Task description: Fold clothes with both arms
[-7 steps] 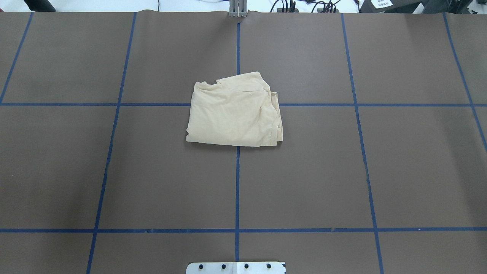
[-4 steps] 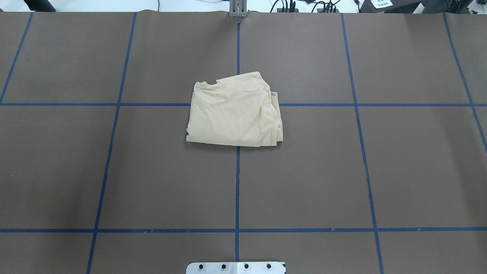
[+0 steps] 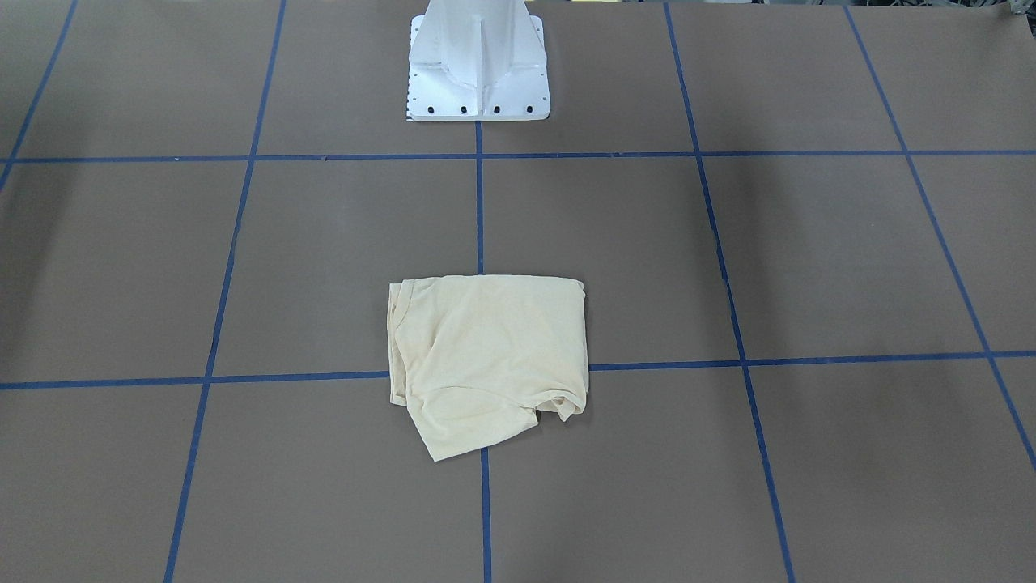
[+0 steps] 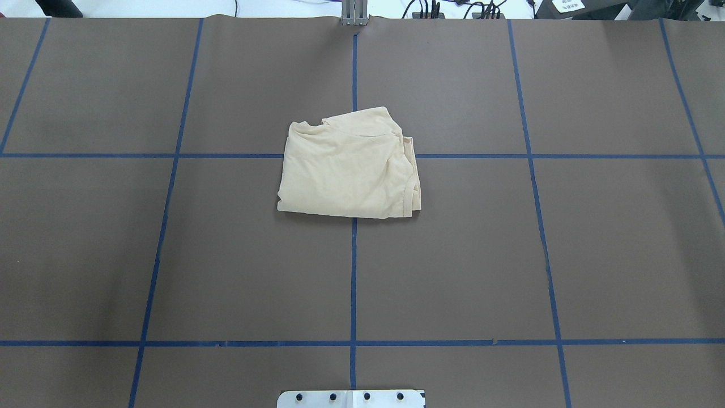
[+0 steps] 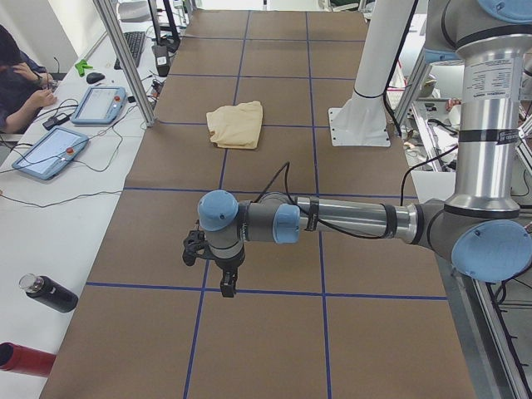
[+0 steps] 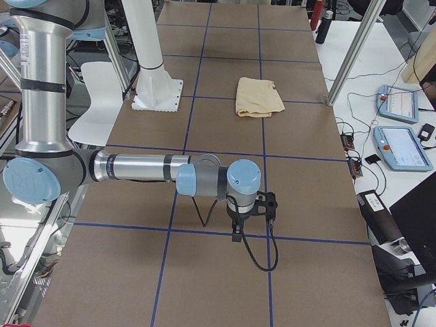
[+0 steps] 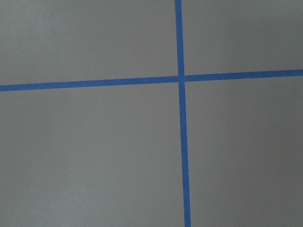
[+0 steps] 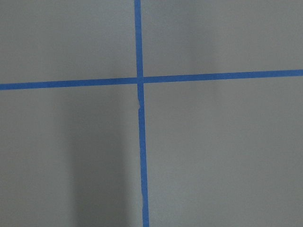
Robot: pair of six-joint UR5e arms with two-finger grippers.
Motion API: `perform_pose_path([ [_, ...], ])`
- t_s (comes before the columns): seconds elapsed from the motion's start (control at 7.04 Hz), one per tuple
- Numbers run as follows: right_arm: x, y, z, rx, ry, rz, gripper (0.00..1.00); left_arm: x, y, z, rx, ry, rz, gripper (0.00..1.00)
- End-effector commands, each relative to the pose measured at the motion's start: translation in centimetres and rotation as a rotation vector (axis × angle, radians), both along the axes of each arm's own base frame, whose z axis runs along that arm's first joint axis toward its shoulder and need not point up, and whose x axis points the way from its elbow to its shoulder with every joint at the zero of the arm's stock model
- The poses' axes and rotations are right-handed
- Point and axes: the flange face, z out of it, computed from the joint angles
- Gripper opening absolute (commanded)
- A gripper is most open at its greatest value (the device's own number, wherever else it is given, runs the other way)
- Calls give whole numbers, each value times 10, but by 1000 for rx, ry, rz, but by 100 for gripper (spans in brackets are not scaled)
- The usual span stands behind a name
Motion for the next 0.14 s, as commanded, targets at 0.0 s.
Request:
perform_pose_path([
  [0.0,0,0,-1,2,0,0,100,0,0,1,-2,0,0,100],
])
